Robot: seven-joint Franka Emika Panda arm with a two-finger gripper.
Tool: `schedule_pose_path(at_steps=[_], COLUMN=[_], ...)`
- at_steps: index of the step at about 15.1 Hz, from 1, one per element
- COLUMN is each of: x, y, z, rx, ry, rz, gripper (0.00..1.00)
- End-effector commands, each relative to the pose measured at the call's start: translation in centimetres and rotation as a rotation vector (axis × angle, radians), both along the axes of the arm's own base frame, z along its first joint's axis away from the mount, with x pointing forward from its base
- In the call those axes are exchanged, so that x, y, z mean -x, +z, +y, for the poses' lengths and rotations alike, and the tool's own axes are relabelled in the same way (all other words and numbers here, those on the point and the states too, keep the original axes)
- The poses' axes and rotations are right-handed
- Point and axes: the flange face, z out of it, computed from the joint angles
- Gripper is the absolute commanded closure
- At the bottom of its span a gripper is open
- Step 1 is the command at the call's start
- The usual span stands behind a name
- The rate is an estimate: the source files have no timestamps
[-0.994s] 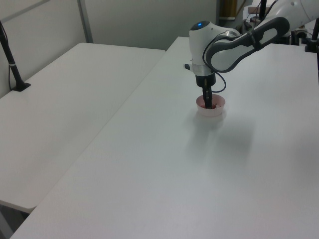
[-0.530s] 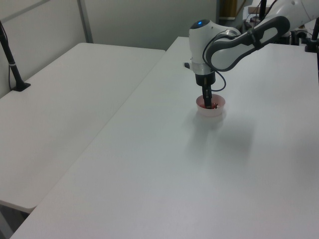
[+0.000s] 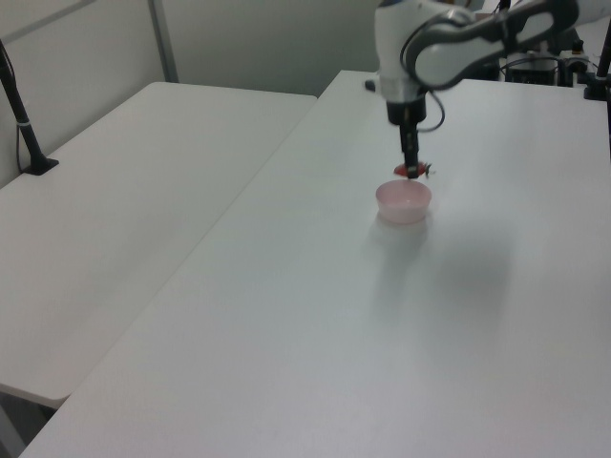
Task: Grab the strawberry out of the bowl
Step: 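Lift the strawberry out of the bowl and carry it away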
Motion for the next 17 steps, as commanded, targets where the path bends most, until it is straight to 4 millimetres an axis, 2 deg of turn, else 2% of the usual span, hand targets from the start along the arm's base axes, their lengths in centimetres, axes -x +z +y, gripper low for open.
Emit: schedule_pose_path(at_steps=[1,3,5,6,7,8,9,10,11,12,13,15,16,17], x=[4.6,7.0,7.7,7.6,7.4,7.0,6.7,6.5,6.3,6.2,6.3,6.5,6.7,6.9], y=[5.3,6.3,6.1,5.6,5.1,4.3,2.5,1.6,-0.7,-3.4,-4.5,-5.0,-5.4,-6.1], z=[-3.0,-4.1,-5.2,-6.9,-10.3,-14.5,-18.5,-20.0,-21.5,-22.5,-23.1,-23.3,-23.2,-23.2], rx=[-0.050,-0.068,-0.072,-0.073,-0.060,-0.034,0.017,0.041,0.057,0.061,0.064,0.061,0.060,0.057], ry=[0.093,0.146,0.132,0.108,0.079,0.102,0.127,0.126,0.114,0.104,0.096,0.093,0.084,0.079], rz=[0.092,0.135,0.145,0.146,0.130,0.085,0.065,0.054,0.061,0.086,0.098,0.109,0.115,0.126], gripper=[0.67,0.67,0.67,0.67,0.67,0.66,0.66,0.66,0.66,0.65,0.64,0.63,0.53,0.39])
